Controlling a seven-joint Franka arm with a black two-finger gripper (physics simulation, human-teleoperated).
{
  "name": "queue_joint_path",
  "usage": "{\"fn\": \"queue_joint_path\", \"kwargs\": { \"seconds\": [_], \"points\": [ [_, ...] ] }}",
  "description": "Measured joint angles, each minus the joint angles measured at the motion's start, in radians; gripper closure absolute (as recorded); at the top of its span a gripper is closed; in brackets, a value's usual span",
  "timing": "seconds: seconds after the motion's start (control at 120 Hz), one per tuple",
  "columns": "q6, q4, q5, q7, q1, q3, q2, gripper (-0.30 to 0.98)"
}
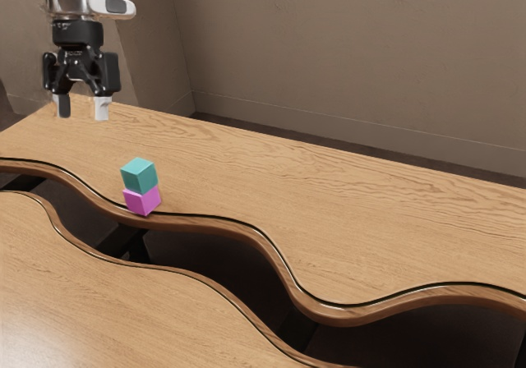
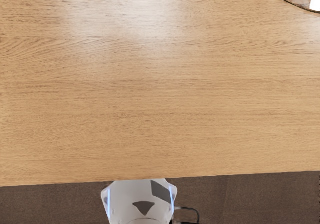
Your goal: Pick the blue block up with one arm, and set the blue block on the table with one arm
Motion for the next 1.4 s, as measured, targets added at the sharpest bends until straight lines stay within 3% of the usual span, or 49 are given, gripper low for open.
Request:
{"fn": "queue_joint_path", "kwargs": {
  "seconds": [0.1, 0.192, 0.3, 0.533, 0.875, 1.4],
  "points": [
    [0.211, -0.019, 0.002, 0.008, 0.106, 0.005, 0.059, 0.02],
    [0.388, -0.073, 0.066, 0.017, 0.248, -0.101, 0.138, 0.02],
    [0.617, -0.186, 0.112, 0.049, 0.304, -0.126, 0.205, 0.03],
    [0.937, -0.211, 0.146, 0.14, 0.343, -0.169, 0.328, 0.03],
    [1.121, -0.242, 0.151, 0.238, 0.373, -0.189, 0.391, 0.03],
    [1.173, -0.224, 0.143, 0.316, 0.391, -0.193, 0.45, 0.03]
  ]
}}
